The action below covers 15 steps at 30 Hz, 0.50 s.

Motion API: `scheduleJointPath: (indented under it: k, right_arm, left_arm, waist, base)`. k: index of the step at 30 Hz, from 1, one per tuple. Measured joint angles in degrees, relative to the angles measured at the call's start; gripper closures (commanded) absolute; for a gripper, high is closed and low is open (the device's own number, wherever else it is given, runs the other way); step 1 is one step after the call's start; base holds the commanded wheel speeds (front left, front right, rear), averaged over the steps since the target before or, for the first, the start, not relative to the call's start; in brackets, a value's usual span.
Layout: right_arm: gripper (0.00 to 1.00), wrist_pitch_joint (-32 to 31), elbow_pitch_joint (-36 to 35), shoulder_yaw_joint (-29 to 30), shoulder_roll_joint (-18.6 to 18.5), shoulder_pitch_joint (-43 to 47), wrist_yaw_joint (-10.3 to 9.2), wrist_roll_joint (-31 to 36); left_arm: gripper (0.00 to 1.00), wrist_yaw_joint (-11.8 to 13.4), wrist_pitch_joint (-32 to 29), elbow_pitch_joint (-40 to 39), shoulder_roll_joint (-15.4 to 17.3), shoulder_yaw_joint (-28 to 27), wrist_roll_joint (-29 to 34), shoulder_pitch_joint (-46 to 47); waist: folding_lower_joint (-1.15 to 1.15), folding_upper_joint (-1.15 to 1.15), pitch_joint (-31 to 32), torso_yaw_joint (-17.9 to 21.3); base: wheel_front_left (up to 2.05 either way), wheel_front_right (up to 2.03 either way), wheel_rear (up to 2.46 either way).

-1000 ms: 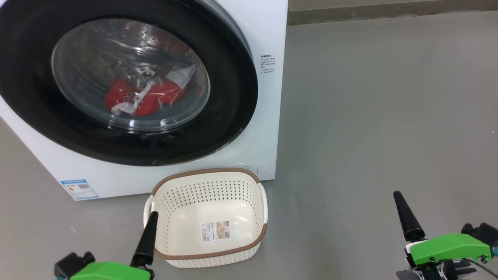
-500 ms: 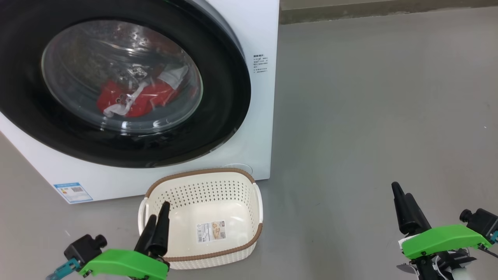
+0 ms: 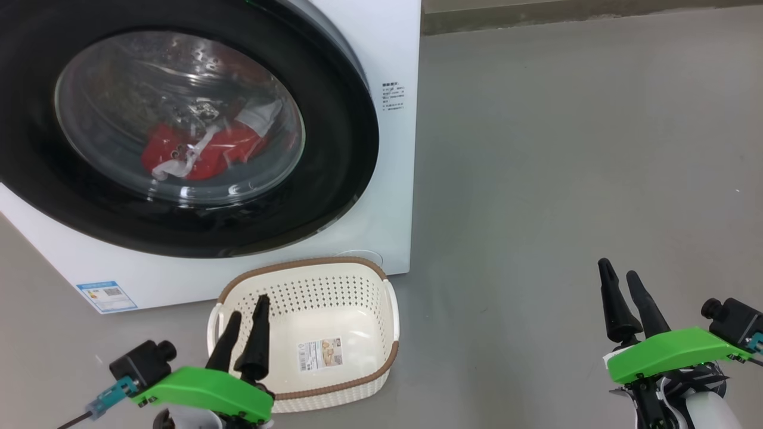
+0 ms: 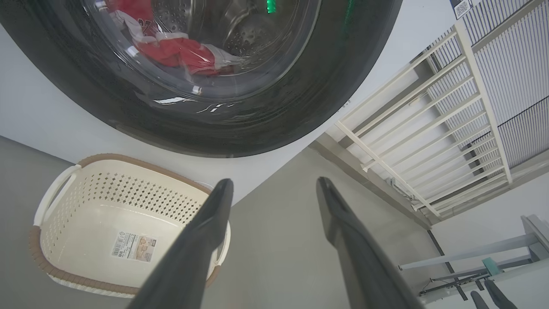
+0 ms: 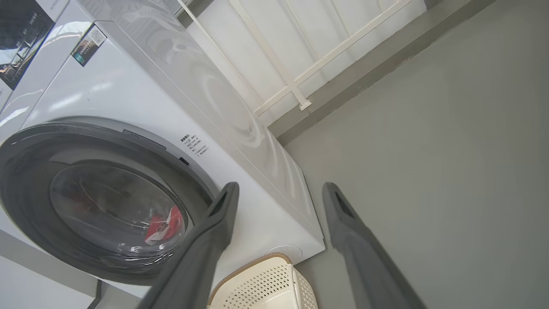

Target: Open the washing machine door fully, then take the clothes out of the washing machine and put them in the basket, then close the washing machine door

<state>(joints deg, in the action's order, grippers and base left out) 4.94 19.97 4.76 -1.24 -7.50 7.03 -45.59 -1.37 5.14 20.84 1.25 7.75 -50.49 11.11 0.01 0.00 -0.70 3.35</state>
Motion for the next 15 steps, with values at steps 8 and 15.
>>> scheduleJointPath:
  k: [8,15]
  right_arm:
    - [0.0,1.2,-0.3,-1.2,-0.1,-1.4,0.0,4.0]
    - [0.0,2.6,-0.5,-1.8,-0.4,-2.2,0.0,8.4]
  left_arm:
    - [0.0,0.4,1.1,0.2,0.1,1.1,4.5,1.5]
    - [0.0,1.5,2.2,1.1,0.2,2.6,8.5,2.7]
  waist:
    - [0.0,0.0,-0.2,0.2]
    - [0.0,0.0,0.0,0.3]
  base:
    - [0.0,0.0,0.0]
    - [0.0,0.0,0.0]
